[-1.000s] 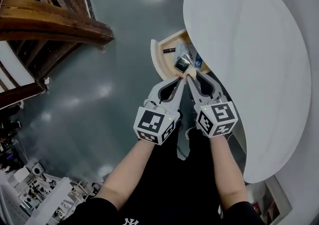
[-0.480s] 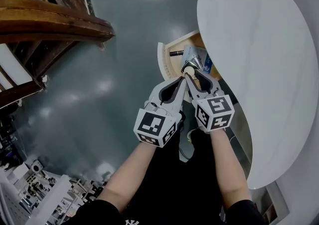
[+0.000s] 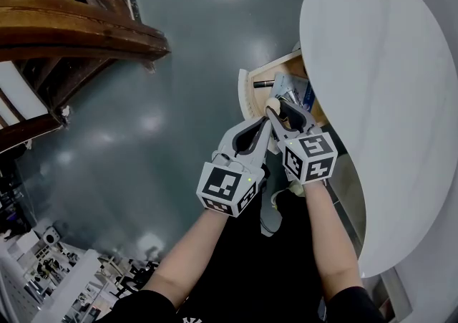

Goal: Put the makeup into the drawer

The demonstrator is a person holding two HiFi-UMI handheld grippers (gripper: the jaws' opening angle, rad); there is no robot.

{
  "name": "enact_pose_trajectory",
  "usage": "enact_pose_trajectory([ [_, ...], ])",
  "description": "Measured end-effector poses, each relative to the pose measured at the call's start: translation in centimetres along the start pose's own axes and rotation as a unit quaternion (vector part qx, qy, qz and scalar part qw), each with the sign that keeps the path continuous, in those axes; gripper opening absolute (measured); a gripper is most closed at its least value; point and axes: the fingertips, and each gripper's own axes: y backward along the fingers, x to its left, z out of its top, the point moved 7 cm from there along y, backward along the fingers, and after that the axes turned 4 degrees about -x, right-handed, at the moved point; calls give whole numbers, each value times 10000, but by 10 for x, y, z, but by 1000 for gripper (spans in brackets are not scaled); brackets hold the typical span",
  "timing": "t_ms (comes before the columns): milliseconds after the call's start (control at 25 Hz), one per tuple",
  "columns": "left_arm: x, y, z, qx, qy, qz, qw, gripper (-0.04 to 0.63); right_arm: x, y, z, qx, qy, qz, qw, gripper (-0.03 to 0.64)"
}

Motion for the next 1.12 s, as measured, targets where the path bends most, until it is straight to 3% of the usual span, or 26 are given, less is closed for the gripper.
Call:
enact_pose_trajectory([
  [360, 8, -1, 1, 18, -1, 9, 10000, 10, 4, -6, 4, -35, 64, -32, 10000, 146],
  [600, 0, 2, 12, 8, -101, 6, 9999, 9, 12, 16, 22, -320, 127, -228, 9991, 36],
  [1120, -68, 30, 64, -285, -469, -50, 9985, 11, 44, 109, 78, -1026, 311, -111, 9942, 15],
])
